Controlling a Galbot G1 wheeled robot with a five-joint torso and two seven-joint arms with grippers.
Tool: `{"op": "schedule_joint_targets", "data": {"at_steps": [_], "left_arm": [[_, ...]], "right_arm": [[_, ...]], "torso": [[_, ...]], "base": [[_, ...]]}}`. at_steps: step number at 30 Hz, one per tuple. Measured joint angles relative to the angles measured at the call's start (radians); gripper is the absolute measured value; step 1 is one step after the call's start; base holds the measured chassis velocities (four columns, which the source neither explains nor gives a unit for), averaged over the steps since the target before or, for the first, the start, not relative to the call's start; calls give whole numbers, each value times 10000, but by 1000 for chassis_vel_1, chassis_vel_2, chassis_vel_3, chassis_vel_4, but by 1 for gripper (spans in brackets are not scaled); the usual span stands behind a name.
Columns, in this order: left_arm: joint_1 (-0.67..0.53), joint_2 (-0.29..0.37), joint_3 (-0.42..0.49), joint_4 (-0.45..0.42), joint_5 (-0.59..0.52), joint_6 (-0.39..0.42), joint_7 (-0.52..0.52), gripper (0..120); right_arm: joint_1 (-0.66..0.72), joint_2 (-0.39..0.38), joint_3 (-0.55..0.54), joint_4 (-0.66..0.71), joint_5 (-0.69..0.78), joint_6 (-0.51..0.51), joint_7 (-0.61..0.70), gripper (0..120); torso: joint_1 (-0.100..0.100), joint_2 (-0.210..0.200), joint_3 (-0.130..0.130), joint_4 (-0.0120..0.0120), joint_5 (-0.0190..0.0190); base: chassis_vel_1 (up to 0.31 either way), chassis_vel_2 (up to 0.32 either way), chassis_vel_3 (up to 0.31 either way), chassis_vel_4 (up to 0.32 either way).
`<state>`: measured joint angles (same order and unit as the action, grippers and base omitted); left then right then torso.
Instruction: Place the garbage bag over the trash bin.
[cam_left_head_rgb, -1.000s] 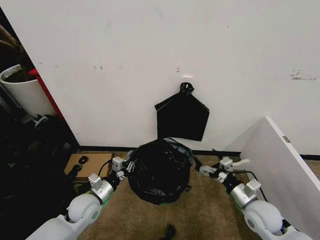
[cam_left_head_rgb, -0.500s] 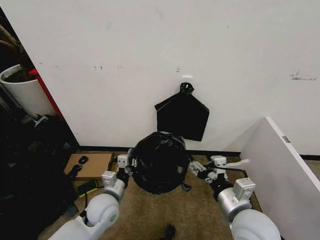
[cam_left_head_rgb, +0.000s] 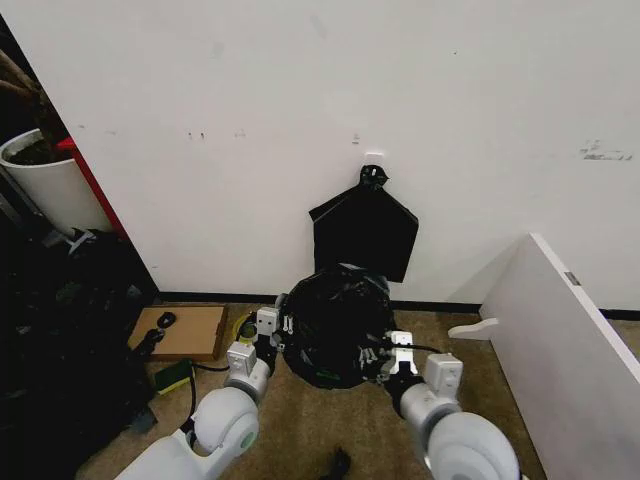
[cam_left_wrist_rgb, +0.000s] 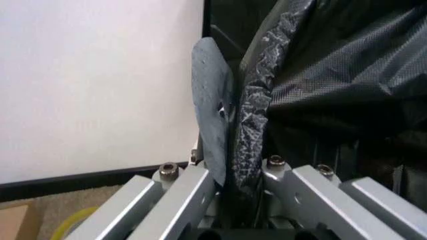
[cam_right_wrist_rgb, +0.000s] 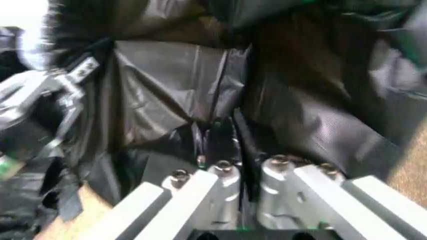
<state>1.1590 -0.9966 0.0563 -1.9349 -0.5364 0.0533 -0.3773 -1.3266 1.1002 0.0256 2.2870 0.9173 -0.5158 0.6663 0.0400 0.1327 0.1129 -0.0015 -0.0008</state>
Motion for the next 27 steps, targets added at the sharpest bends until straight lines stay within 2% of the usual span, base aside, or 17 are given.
{"op": "schedule_joint_targets", "data": {"at_steps": [1,4,9,12,21,27], "left_arm": [[19,2,43,-18,31,6,2,1],[38,-3,162,-95,79,31,8,1],[43,-39,254,-148,121,53,18,1],[103,-30,363,-225,280,63,51,1],[209,47,413,-317,392,61,67,1],[232,36,438,-389,439,42,91,1]], "right_arm": [[186,138,-153,-216,35,-1,220,0],[763,569,-620,-857,212,13,888,0],[1331,986,-1093,-1430,52,33,1295,0],[2010,1447,-1621,-2285,-165,33,1821,0],[2608,1989,-1968,-3218,-401,50,2238,0],[3102,2639,-2085,-4563,-844,131,2321,0]], "torso": [[0,0,0,0,1],[0,-1,0,1,3],[0,0,0,-1,3],[0,-1,0,0,2],[0,0,0,1,1],[1,-1,1,-1,1]], "base": [[0,0,0,0],[0,0,0,0],[0,0,0,0],[0,0,0,0],[0,0,0,0],[0,0,0,0]]}}
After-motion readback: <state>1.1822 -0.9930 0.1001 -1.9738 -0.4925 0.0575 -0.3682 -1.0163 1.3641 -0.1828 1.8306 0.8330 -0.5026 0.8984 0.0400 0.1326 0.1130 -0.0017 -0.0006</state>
